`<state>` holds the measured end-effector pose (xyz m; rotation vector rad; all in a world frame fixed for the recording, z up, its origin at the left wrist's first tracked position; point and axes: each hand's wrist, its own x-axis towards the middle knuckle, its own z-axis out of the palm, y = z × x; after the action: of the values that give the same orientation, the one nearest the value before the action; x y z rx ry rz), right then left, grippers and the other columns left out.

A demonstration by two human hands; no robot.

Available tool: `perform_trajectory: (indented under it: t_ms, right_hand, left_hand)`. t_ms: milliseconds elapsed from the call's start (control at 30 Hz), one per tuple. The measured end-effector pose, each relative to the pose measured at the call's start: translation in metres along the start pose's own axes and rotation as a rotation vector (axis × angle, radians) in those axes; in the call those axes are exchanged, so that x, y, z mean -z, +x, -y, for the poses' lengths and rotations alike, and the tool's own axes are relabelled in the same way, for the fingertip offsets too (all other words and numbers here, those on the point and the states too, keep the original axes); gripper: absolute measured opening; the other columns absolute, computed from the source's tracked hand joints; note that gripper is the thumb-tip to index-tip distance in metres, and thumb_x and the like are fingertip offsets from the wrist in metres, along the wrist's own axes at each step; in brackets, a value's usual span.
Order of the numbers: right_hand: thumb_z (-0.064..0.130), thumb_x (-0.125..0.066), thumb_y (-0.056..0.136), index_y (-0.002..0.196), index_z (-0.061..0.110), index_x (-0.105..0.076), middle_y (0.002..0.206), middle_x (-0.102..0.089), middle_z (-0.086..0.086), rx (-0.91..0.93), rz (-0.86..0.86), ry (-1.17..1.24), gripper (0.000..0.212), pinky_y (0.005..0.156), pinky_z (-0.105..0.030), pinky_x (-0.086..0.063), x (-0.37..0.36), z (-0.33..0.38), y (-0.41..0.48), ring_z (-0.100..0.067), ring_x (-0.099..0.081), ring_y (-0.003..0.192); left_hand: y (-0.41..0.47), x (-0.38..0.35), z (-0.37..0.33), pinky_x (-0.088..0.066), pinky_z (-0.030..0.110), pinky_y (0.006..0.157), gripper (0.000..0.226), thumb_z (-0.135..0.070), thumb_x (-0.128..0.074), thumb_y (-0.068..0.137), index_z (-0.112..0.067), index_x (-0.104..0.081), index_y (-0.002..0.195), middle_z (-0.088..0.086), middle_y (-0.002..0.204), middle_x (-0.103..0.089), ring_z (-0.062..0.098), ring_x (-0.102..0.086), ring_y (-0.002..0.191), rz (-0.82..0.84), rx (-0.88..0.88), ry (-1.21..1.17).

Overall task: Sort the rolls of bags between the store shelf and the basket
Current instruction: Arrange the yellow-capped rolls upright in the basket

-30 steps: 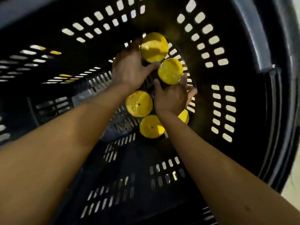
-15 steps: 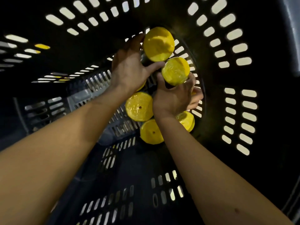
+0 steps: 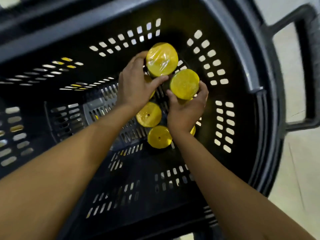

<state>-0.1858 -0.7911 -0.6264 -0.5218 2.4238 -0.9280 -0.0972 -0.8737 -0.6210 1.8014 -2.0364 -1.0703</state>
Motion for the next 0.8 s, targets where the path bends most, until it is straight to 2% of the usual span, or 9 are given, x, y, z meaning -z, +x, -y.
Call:
perform_trajectory:
  t_ms: [133, 233, 333, 400, 500, 567, 600, 733, 800]
  right_hand:
    - [0.022, -0.082, 0.069, 0.133, 0.008, -0.042, 0.13, -0.049, -0.003, 0.205, 0.193, -0.014, 0.077, 0.098, -0.009, -0.03, 0.055, 0.031, -0.012, -0.009, -0.044, 0.119]
    - [0.02, -0.083, 0.068, 0.128, 0.005, -0.045, 0.121, -0.052, -0.003, 0.345, 0.305, -0.06, 0.073, 0.092, -0.002, -0.029, 0.092, 0.054, -0.017, -0.003, -0.043, 0.109]
    - [0.019, -0.084, 0.068, 0.128, 0.004, -0.046, 0.121, -0.055, -0.007, 0.396, 0.408, -0.081, 0.073, 0.089, -0.004, -0.033, 0.126, 0.084, -0.025, -0.007, -0.048, 0.107]
    - [0.019, -0.084, 0.067, 0.13, 0.007, -0.045, 0.123, -0.055, -0.006, 0.426, 0.451, -0.103, 0.075, 0.09, -0.01, -0.033, 0.148, 0.106, -0.035, -0.012, -0.05, 0.11]
    - [0.021, -0.084, 0.068, 0.133, 0.012, -0.044, 0.128, -0.054, -0.003, 0.441, 0.494, -0.101, 0.077, 0.094, -0.017, -0.035, 0.183, 0.14, -0.053, -0.014, -0.05, 0.114]
    - [0.023, -0.083, 0.069, 0.135, 0.014, -0.043, 0.129, -0.055, -0.002, 0.436, 0.537, -0.082, 0.078, 0.096, -0.024, -0.039, 0.208, 0.164, -0.067, -0.015, -0.052, 0.115]
    - [0.024, -0.083, 0.069, 0.136, 0.014, -0.042, 0.129, -0.055, -0.002, 0.447, 0.561, -0.079, 0.079, 0.096, -0.023, -0.039, 0.222, 0.177, -0.074, -0.016, -0.053, 0.115]
    - [0.034, -0.08, 0.063, 0.129, 0.013, -0.048, 0.121, -0.059, 0.002, 0.565, 0.623, -0.02, 0.076, 0.086, -0.004, -0.035, 0.276, 0.236, -0.099, -0.009, -0.055, 0.106]
    - [0.032, -0.083, 0.062, 0.122, 0.022, -0.05, 0.112, -0.059, 0.008, 0.619, 0.624, 0.02, 0.069, 0.082, 0.001, -0.035, 0.302, 0.269, -0.106, -0.002, -0.054, 0.099]
  left_hand:
    - [-0.03, 0.034, -0.025, -0.028, 0.012, 0.088, 0.07, -0.038, -0.075, 0.076, -0.008, -0.047, 0.133, 0.009, 0.127, -0.056, 0.019, -0.052, 0.114, -0.069, 0.003, -0.05]
    - [-0.05, 0.069, -0.046, -0.03, 0.017, 0.092, 0.071, -0.039, -0.073, 0.077, -0.009, -0.045, 0.136, 0.009, 0.13, -0.055, 0.021, -0.05, 0.118, -0.081, 0.049, -0.033]
    - [-0.073, 0.108, -0.065, -0.028, 0.018, 0.096, 0.074, -0.042, -0.071, 0.076, -0.004, -0.047, 0.134, 0.013, 0.13, -0.055, 0.026, -0.05, 0.12, -0.084, 0.023, -0.031]
    - [-0.089, 0.138, -0.078, -0.029, 0.014, 0.093, 0.075, -0.048, -0.068, 0.074, -0.007, -0.048, 0.133, 0.011, 0.128, -0.056, 0.022, -0.051, 0.117, -0.083, 0.04, -0.071]
    - [-0.117, 0.181, -0.105, -0.03, 0.012, 0.087, 0.067, -0.042, -0.073, 0.076, -0.011, -0.051, 0.131, 0.007, 0.123, -0.059, 0.02, -0.054, 0.112, -0.1, 0.063, -0.086]
    - [-0.136, 0.211, -0.126, -0.03, 0.014, 0.088, 0.065, -0.038, -0.075, 0.076, -0.012, -0.051, 0.131, 0.007, 0.124, -0.059, 0.021, -0.054, 0.112, -0.117, 0.062, -0.064]
    - [-0.146, 0.226, -0.136, -0.032, 0.016, 0.089, 0.065, -0.038, -0.074, 0.076, -0.012, -0.051, 0.131, 0.007, 0.124, -0.059, 0.021, -0.054, 0.112, -0.116, 0.056, -0.061]
    - [-0.181, 0.285, -0.176, -0.047, 0.037, 0.093, 0.061, -0.043, -0.072, 0.076, -0.017, -0.053, 0.129, 0.004, 0.12, -0.062, 0.023, -0.058, 0.109, -0.121, 0.009, -0.072]
    - [-0.196, 0.313, -0.196, -0.048, 0.039, 0.092, 0.061, -0.047, -0.071, 0.076, -0.021, -0.054, 0.128, 0.002, 0.12, -0.063, 0.021, -0.059, 0.109, -0.149, -0.021, -0.091]
